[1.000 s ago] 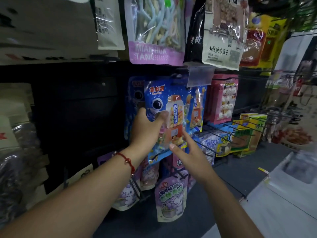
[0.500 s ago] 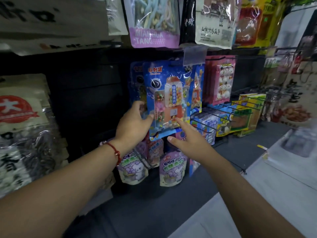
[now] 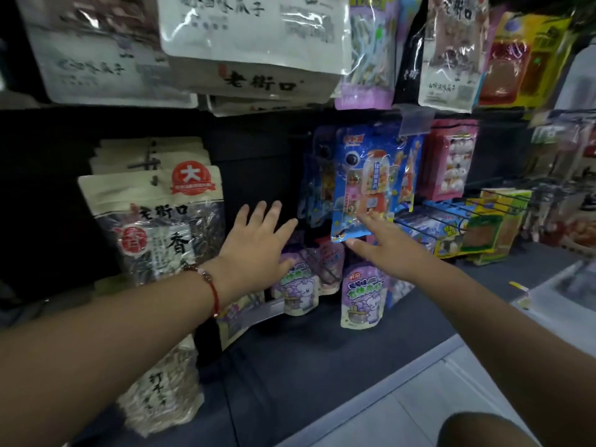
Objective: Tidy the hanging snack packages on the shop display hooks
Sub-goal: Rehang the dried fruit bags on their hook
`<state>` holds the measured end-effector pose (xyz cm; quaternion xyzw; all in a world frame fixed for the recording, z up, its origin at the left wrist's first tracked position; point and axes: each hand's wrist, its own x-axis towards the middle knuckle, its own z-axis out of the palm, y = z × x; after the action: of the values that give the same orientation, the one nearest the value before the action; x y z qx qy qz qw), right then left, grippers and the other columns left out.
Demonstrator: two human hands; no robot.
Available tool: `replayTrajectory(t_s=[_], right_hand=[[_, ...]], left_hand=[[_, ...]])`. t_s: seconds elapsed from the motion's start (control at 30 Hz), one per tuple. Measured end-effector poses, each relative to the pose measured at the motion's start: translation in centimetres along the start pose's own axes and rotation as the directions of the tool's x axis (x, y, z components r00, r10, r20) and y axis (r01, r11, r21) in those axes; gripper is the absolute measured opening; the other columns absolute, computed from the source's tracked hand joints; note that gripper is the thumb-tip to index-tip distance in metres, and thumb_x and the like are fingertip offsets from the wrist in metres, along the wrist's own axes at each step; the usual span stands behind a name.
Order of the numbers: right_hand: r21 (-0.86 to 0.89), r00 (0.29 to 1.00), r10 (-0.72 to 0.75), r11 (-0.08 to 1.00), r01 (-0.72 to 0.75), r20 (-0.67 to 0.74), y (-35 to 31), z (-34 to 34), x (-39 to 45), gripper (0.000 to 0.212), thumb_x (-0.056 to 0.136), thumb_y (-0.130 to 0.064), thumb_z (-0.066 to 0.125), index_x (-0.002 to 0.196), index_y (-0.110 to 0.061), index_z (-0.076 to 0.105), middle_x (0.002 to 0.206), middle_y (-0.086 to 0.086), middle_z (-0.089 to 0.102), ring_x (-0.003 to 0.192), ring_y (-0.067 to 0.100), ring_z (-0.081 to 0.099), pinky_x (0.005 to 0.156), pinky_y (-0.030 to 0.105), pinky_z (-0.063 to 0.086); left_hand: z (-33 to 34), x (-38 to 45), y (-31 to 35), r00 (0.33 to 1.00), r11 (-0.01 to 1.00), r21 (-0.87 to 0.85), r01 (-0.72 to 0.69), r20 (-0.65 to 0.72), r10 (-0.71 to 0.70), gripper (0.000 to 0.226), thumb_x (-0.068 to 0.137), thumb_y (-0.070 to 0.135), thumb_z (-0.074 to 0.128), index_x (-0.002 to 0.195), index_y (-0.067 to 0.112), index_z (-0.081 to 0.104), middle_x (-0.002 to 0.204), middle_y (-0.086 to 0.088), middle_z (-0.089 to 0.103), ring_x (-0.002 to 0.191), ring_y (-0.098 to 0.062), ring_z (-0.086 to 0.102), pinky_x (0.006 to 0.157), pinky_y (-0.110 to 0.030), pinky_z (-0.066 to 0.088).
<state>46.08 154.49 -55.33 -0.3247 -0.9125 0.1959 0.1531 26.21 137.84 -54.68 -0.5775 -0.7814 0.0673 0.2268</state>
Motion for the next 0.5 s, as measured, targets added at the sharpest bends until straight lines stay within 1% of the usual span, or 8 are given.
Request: replayTrajectory(t_s=[0.07, 0.13, 0.2, 0.27, 0.33, 0.37, 0.4, 0.5], right_hand=[[-0.022, 0.999, -0.01, 1.0, 0.011, 0.032, -1.9, 0.2, -0.7, 0.079, 0.095, -0.063, 0.042, 0.16, -0.029, 0.012, 0.167, 0.001, 0.007, 0.154, 0.023, 0.003, 0.123, 0.05, 0.014], [-0.05, 0.997, -0.029, 0.998, 0.033, 0.071, -4.1, 0.6, -1.2, 0.084, 0.091, -0.069, 0.039, 0.159, -0.029, 0.012, 0.168, 0.005, 0.006, 0.154, 0.026, 0.002, 0.122, 0.053, 0.014], [-0.074, 0.993, -0.069, 0.994, 0.076, 0.098, -6.5, 1.2, -1.3, 0.078, 0.096, -0.063, 0.04, 0.16, -0.028, 0.011, 0.168, 0.006, 0.006, 0.154, 0.027, 0.003, 0.123, 0.05, 0.013], [-0.076, 0.985, -0.126, 0.988, 0.135, 0.116, -9.1, 2.0, -1.5, 0.074, 0.098, -0.059, 0.04, 0.16, -0.03, 0.011, 0.168, 0.005, 0.005, 0.154, 0.027, 0.002, 0.123, 0.047, 0.012], [-0.063, 0.972, -0.182, 0.979, 0.193, 0.148, -11.4, 3.0, -1.6, 0.073, 0.099, -0.058, 0.04, 0.16, -0.031, 0.01, 0.168, 0.003, 0.004, 0.154, 0.026, 0.001, 0.122, 0.045, 0.011], [-0.047, 0.964, -0.205, 0.975, 0.216, 0.167, -12.5, 3.5, -1.6, 0.072, 0.099, -0.057, 0.041, 0.159, -0.031, 0.01, 0.168, 0.002, 0.003, 0.154, 0.025, 0.0, 0.122, 0.044, 0.011], [-0.027, 0.957, -0.225, 0.972, 0.233, 0.182, -13.5, 4.1, -1.7, 0.072, 0.1, -0.056, 0.041, 0.159, -0.032, 0.01, 0.168, 0.002, 0.003, 0.154, 0.025, 0.0, 0.122, 0.043, 0.011], [0.017, 0.93, -0.29, 0.956, 0.294, 0.224, -16.5, 5.9, -2.3, 0.073, 0.099, -0.057, 0.042, 0.159, -0.031, 0.01, 0.168, 0.0, 0.002, 0.154, 0.024, -0.001, 0.122, 0.044, 0.012]], left_hand=[[-0.5, -2.0, -0.7, 0.997, 0.995, 0.092, -0.029, -0.065, 0.035, 0.078, 0.097, 0.067, 0.029, 0.16, 0.026, 0.005, 0.167, -0.016, -0.003, 0.153, -0.037, -0.001, 0.122, -0.058, 0.002], [-1.2, -4.3, -1.9, 0.995, 0.989, 0.147, -0.025, -0.093, 0.039, 0.078, 0.098, 0.067, 0.026, 0.16, 0.026, 0.002, 0.167, -0.017, -0.008, 0.153, -0.038, -0.005, 0.121, -0.059, 0.001], [-1.7, -7.0, -3.5, 0.993, 0.987, 0.161, -0.004, -0.114, 0.023, 0.078, 0.098, 0.067, 0.027, 0.16, 0.026, 0.002, 0.166, -0.018, -0.009, 0.153, -0.039, -0.004, 0.121, -0.058, 0.001], [-1.8, -9.9, -5.3, 0.988, 0.988, 0.156, 0.0, -0.153, 0.024, 0.077, 0.097, 0.066, 0.034, 0.16, 0.026, 0.013, 0.166, -0.02, 0.0, 0.153, -0.04, 0.004, 0.122, -0.058, 0.005], [-1.6, -13.0, -7.0, 0.984, 0.986, 0.166, 0.025, -0.179, 0.005, 0.076, 0.093, 0.063, 0.047, 0.156, 0.023, 0.03, 0.164, -0.022, 0.017, 0.15, -0.042, 0.019, 0.121, -0.059, 0.015], [-1.4, -14.4, -7.9, 0.985, 0.984, 0.17, 0.045, -0.17, -0.015, 0.075, 0.092, 0.062, 0.049, 0.154, 0.022, 0.035, 0.162, -0.022, 0.022, 0.149, -0.042, 0.023, 0.12, -0.059, 0.019], [-1.0, -15.9, -8.7, 0.988, 0.982, 0.177, 0.07, -0.145, -0.045, 0.073, 0.093, 0.062, 0.046, 0.154, 0.022, 0.035, 0.161, -0.022, 0.025, 0.148, -0.042, 0.025, 0.119, -0.059, 0.021], [0.1, -20.7, -10.8, 0.981, 0.966, 0.172, 0.194, -0.04, -0.19, 0.074, 0.092, 0.065, 0.03, 0.154, 0.025, 0.033, 0.161, -0.019, 0.028, 0.147, -0.041, 0.029, 0.117, -0.057, 0.023]])
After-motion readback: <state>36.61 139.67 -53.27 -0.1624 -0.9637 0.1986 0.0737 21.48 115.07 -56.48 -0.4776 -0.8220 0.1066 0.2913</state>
